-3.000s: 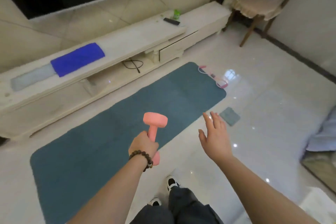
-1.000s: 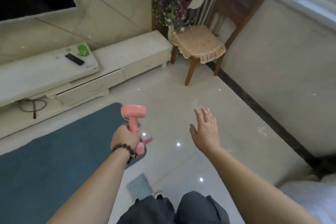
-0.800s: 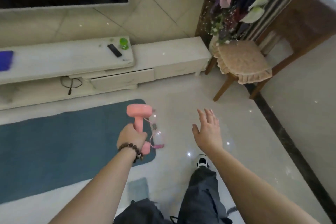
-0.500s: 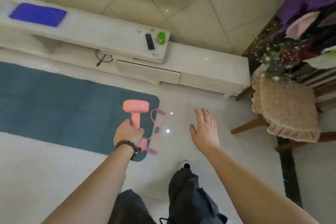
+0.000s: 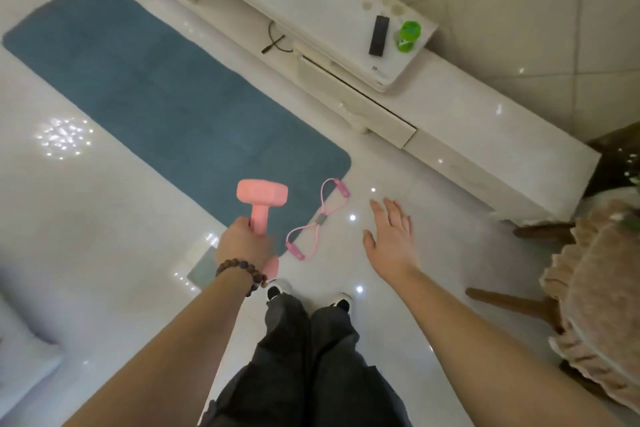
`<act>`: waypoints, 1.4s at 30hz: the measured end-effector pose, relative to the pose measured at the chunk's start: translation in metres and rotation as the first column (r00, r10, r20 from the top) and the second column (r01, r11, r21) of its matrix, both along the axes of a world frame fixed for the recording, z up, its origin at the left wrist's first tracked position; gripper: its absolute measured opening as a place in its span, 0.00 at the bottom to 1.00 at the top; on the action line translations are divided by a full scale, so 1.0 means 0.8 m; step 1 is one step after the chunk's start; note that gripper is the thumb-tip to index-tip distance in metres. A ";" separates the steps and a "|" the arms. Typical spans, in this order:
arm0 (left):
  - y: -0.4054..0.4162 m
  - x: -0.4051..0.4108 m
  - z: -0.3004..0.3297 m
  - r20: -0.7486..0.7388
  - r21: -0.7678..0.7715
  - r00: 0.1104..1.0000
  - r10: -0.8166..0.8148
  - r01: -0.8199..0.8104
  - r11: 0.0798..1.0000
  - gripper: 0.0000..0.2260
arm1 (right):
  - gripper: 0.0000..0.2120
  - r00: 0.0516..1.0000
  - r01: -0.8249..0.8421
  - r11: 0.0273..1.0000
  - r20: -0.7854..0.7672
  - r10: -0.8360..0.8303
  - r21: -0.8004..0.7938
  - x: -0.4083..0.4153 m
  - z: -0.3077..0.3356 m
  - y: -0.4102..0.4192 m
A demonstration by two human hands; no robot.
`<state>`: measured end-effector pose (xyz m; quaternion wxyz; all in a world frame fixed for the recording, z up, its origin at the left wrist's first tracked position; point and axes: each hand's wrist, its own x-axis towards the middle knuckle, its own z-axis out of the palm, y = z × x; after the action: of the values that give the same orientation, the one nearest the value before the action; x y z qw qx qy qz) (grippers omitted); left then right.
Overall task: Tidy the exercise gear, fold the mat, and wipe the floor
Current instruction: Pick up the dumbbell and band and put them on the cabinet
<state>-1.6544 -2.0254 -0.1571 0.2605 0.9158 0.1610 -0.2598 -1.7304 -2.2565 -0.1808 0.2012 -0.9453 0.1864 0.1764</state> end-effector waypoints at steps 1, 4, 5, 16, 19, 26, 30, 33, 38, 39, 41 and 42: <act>-0.002 0.004 -0.009 -0.022 0.001 1.000 0.007 -0.007 1.000 0.04 | 0.28 1.000 -0.020 1.000 -0.012 0.019 -0.007 0.006 -0.012 -0.001; -0.006 0.017 -0.056 -0.085 0.046 0.996 0.007 -0.003 0.999 0.05 | 0.28 0.996 -0.074 0.997 -0.055 0.073 -0.011 0.026 -0.063 -0.004; -0.007 0.021 -0.075 -0.099 0.074 0.995 0.004 0.003 0.997 0.05 | 0.28 0.994 -0.082 0.997 -0.071 0.081 -0.010 0.032 -0.085 -0.006; 0.017 0.032 -0.467 -0.117 0.113 0.983 0.145 -0.132 0.985 0.06 | 0.28 0.958 -0.200 0.980 -0.208 0.196 0.001 0.103 -0.513 0.005; 0.032 0.025 -0.573 -0.091 0.122 0.985 0.146 -0.135 0.983 0.07 | 0.29 0.947 -0.269 0.963 -0.186 0.263 -0.006 0.122 -0.632 0.010; 0.064 0.001 -0.720 -0.101 0.127 0.980 0.172 -0.159 0.979 0.08 | 0.33 0.862 -0.492 0.870 -0.140 0.487 -0.005 0.150 -0.816 0.012; 0.081 -0.012 -0.745 -0.124 0.154 0.979 0.165 -0.145 0.977 0.09 | 0.28 0.850 -0.527 0.847 -0.055 0.524 -0.066 0.145 -0.853 0.019; 0.079 -0.020 -0.737 -0.138 0.163 0.977 0.165 -0.142 0.976 0.10 | 0.15 0.860 -0.495 0.858 0.062 0.506 -0.136 0.138 -0.853 0.018; 0.066 -0.019 -0.691 -0.119 0.133 0.984 0.132 -0.116 0.984 0.10 | 0.08 0.912 -0.365 0.930 0.179 0.368 -0.051 0.132 -0.792 0.010; 0.060 -0.017 -0.675 -0.112 0.131 0.986 0.120 -0.105 0.986 0.09 | 0.08 0.916 -0.348 0.937 0.201 0.346 -0.028 0.133 -0.769 0.007; 0.048 -0.011 -0.638 -0.095 0.125 0.991 0.097 -0.085 0.989 0.09 | 0.08 0.924 -0.319 0.948 0.229 0.308 0.011 0.135 -0.715 0.000; 0.042 -0.008 -0.617 -0.083 0.121 0.993 0.086 -0.075 0.990 0.09 | 0.08 0.927 -0.303 0.953 0.240 0.289 0.023 0.137 -0.686 -0.005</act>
<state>-1.6608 -1.9919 -0.6508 0.2088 0.9099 0.2244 -0.2794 -1.6212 -2.2603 -0.7295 0.2209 -0.9703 0.0111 0.0978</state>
